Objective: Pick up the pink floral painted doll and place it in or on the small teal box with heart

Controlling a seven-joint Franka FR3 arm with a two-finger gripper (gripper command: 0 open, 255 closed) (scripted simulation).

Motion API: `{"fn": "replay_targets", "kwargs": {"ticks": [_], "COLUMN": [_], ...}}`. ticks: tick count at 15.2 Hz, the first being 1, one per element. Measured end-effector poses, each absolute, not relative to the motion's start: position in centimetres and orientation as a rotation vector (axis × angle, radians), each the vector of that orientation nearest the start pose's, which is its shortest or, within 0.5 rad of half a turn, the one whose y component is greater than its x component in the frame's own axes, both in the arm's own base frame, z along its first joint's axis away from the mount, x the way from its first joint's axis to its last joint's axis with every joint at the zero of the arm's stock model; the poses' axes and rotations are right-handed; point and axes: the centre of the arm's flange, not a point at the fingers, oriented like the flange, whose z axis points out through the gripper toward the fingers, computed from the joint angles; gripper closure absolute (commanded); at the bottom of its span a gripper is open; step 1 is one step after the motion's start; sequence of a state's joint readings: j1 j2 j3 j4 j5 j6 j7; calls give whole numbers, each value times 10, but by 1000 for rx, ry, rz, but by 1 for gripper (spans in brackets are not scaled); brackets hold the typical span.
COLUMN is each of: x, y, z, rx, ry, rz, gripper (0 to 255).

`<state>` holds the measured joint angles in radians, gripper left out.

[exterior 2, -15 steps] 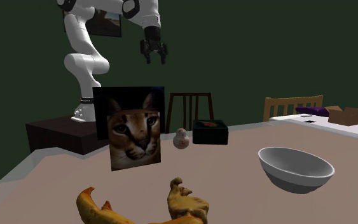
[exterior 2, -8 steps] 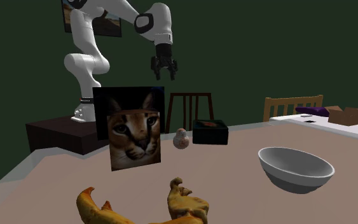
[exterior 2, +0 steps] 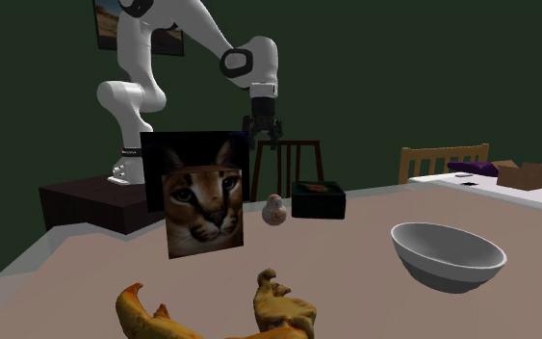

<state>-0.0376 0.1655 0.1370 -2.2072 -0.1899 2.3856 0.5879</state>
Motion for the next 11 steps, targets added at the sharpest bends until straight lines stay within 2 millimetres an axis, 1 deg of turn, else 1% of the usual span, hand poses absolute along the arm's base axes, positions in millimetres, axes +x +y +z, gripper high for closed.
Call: {"fn": "replay_targets", "kwargs": {"ticks": [6, 7, 9, 11], "x": [585, 593, 602, 604], "y": [56, 57, 54, 52], "z": [235, 220, 203, 189], "rx": [-3228, -3235, -3245, -3247], "ry": [628, 638, 652, 655], "rz": [-39, -34, -22, -19], "gripper": [0, 0, 0, 0]}}
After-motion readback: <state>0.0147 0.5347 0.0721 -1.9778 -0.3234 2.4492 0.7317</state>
